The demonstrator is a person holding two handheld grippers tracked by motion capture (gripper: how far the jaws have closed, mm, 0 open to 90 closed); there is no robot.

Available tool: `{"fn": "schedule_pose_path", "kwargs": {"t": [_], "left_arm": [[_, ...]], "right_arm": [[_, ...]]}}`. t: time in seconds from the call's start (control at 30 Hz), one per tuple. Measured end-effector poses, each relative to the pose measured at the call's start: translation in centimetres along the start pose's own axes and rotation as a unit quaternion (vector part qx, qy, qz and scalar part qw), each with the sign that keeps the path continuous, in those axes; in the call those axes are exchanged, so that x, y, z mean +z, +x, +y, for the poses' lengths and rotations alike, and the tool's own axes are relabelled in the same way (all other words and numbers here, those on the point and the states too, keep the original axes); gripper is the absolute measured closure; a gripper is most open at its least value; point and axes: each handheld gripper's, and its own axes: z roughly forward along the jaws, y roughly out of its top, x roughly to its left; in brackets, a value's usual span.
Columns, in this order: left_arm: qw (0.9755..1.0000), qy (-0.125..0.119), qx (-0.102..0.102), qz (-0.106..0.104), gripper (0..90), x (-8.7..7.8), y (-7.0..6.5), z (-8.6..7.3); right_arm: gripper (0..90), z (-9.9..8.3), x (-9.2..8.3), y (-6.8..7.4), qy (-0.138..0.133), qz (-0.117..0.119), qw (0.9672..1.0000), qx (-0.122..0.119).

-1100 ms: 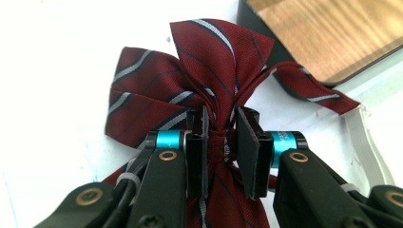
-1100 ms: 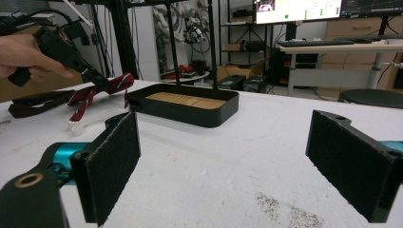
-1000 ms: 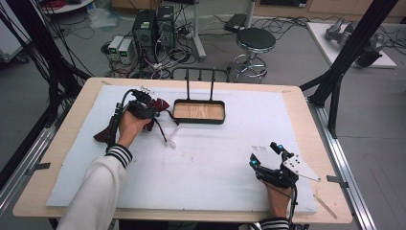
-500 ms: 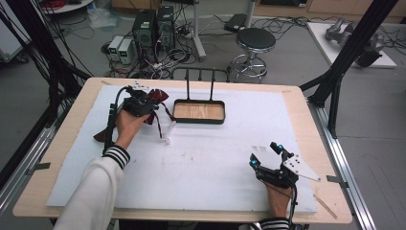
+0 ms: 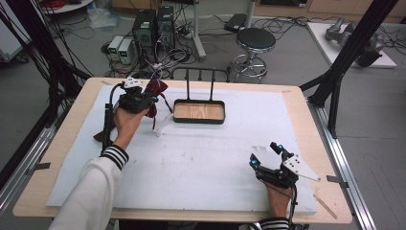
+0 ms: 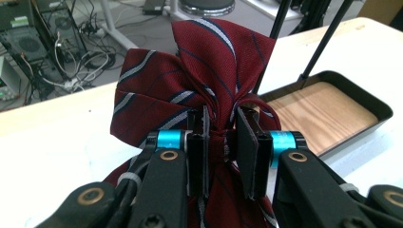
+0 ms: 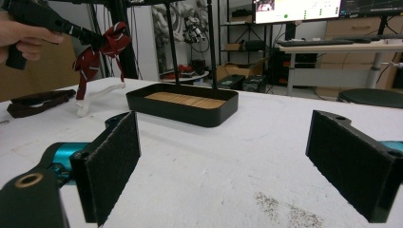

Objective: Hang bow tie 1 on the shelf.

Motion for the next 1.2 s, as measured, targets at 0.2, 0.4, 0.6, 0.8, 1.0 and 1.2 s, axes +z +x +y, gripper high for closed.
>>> {"fn": "schedule_pose_path", "kwargs": {"t": [0.2, 0.4, 0.6, 0.8, 1.0, 1.2], "left_arm": [[0.9995, -0.022, 0.022, 0.004, 75.2, -0.8, -0.5, 1.6], [0.9989, -0.037, 0.024, 0.011, 75.2, -1.5, -0.6, 2.9], [0.9986, -0.044, 0.027, 0.012, 75.1, -1.8, -0.7, 3.8], [0.9985, -0.044, 0.032, 0.007, 75.1, -1.9, -0.9, 4.7], [0.9982, -0.049, 0.034, 0.006, 75.1, -1.9, -1.0, 6.1], [0.9978, -0.053, 0.040, 0.001, 75.1, -1.5, -1.6, 7.0]], "right_arm": [[10.3, 0.0, 0.0, 0.0, 0.001, -0.001, 1.0000, -0.001], [10.3, 0.0, 0.0, 0.0, 0.001, -0.001, 1.0000, -0.001], [10.3, 0.0, 0.0, 0.0, 0.000, 0.000, 1.0000, -0.001], [10.3, 0.0, 0.0, 0.0, 0.002, -0.001, 1.0000, -0.004], [10.3, 0.0, 0.0, 0.0, 0.002, 0.000, 1.0000, -0.003], [10.3, 0.0, 0.1, 0.0, 0.002, 0.000, 1.0000, -0.006]]}}
